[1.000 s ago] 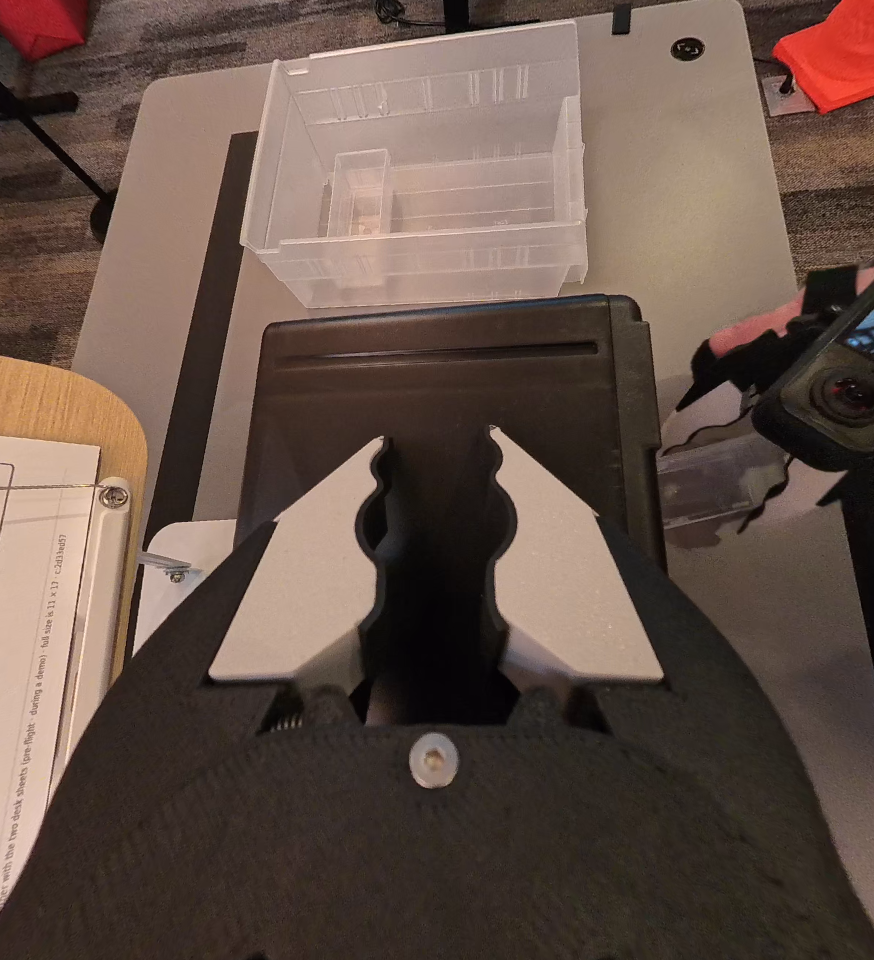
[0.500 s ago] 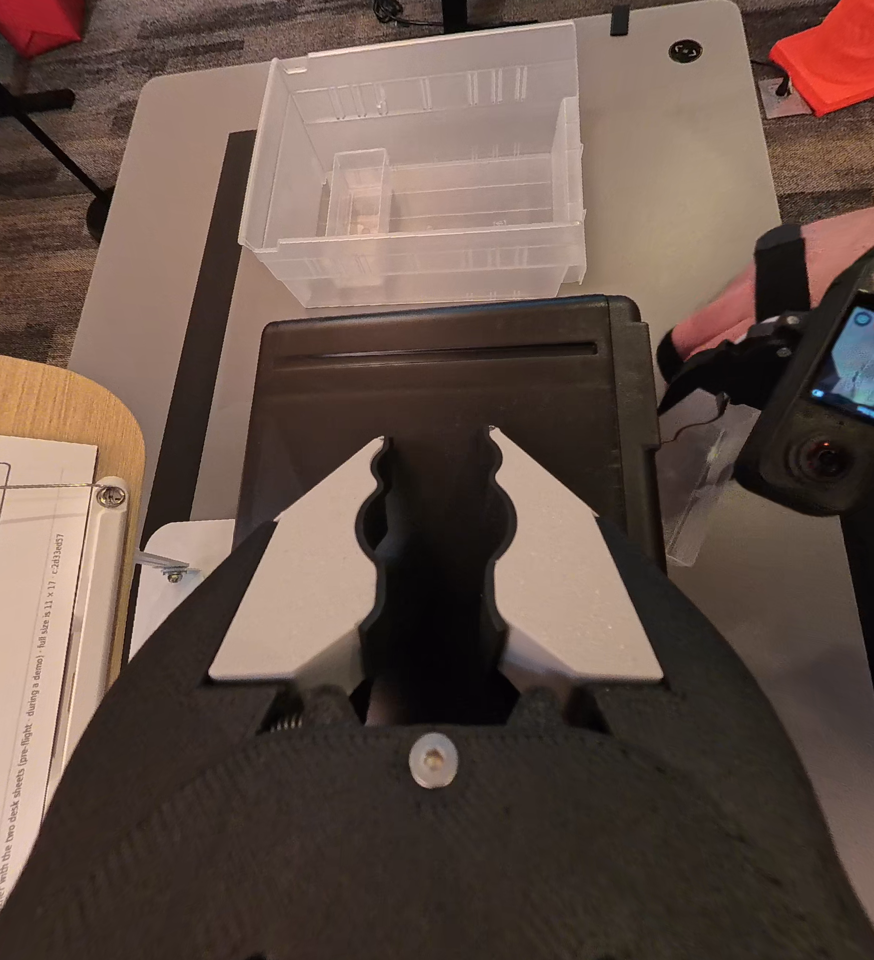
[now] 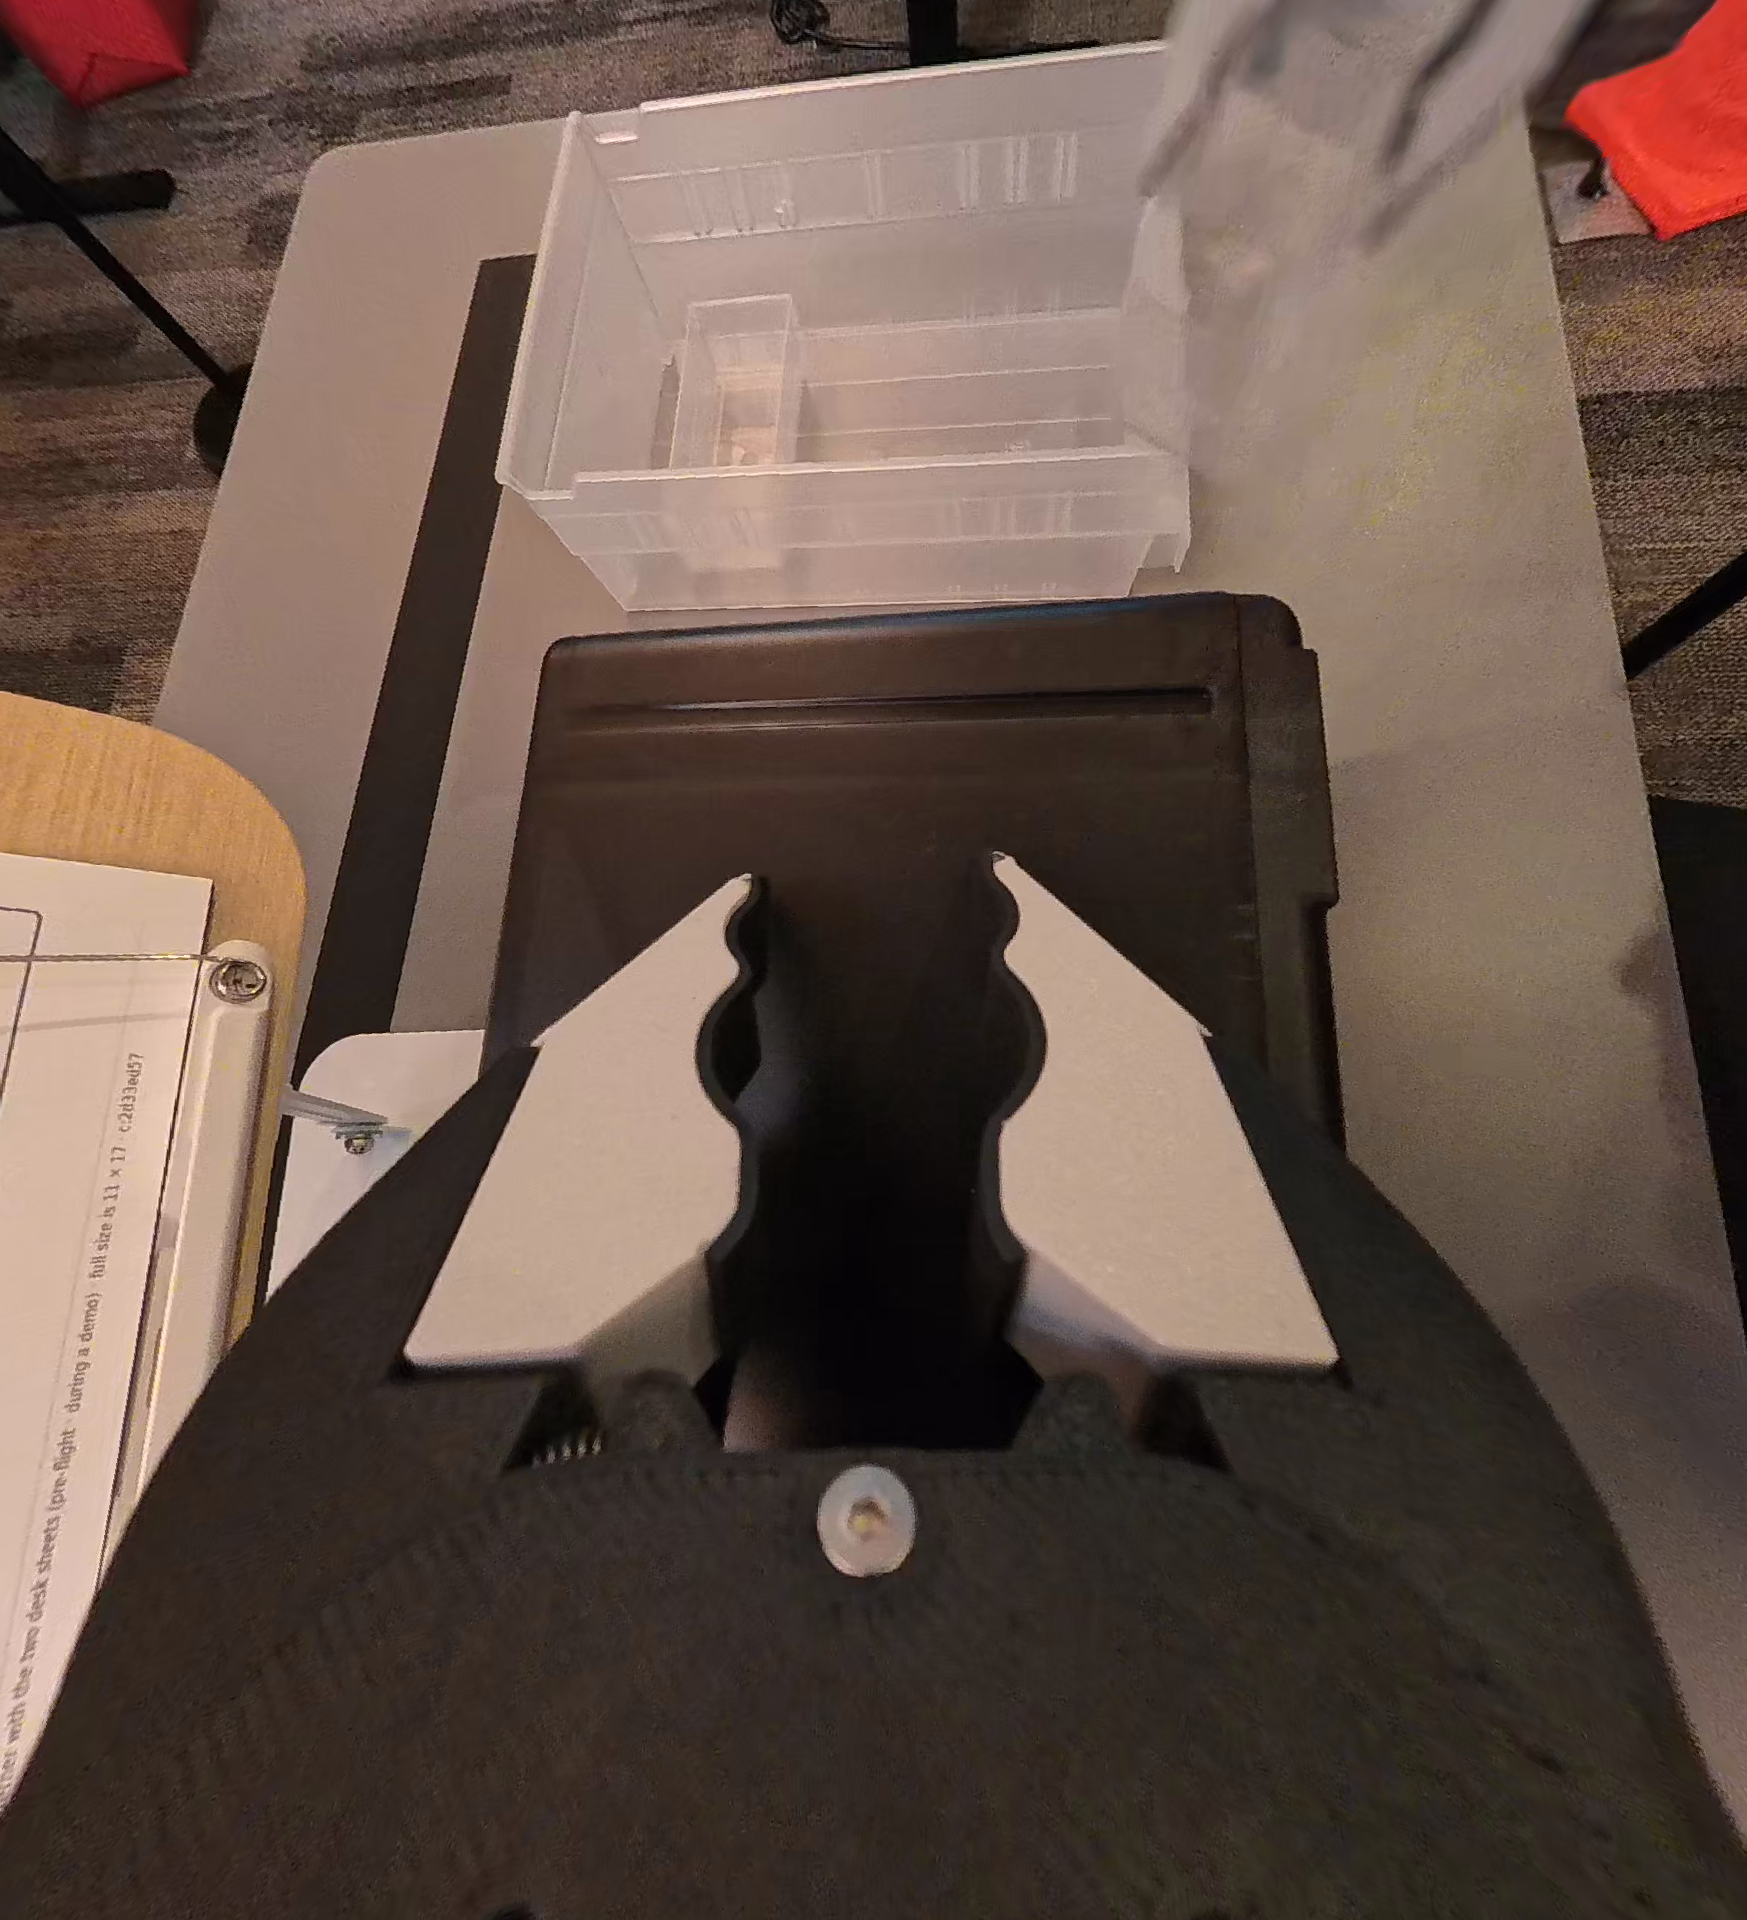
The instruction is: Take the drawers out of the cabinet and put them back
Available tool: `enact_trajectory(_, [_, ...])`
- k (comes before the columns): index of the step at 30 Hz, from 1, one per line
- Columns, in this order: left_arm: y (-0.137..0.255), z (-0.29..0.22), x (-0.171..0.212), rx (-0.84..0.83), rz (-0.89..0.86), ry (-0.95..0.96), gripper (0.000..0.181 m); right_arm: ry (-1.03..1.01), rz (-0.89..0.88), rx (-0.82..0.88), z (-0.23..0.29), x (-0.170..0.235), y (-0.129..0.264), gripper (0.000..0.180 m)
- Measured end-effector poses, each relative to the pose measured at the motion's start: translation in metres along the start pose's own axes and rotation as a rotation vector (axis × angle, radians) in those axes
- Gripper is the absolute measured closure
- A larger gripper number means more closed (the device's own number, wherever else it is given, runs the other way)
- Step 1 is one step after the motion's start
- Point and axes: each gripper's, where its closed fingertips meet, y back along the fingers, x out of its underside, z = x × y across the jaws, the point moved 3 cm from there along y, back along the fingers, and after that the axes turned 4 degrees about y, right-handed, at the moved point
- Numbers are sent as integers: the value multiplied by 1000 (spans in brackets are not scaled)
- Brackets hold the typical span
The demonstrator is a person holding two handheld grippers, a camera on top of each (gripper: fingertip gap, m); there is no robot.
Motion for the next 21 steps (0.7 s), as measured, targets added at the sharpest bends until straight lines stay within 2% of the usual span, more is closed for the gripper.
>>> enact_trajectory(3, [0,-1,0,-1,-1,-6,143,18,123,22,-49,40,-17,122])
enact_trajectory(6, [0,-1,0,-5,-1,-8,142,75,185,-51,-69,60,-52,123])
enact_trajectory(9, [0,2,0,-22,-3,3,137,138,259,-131,-71,71,-96,122])
enact_trajectory(14, [0,1,0,-12,-2,-3,140,222,294,-191,-67,78,-151,121])
enact_trajectory(21, [0,0,0,2,0,2,142,223,332,-221,-69,88,-177,118])
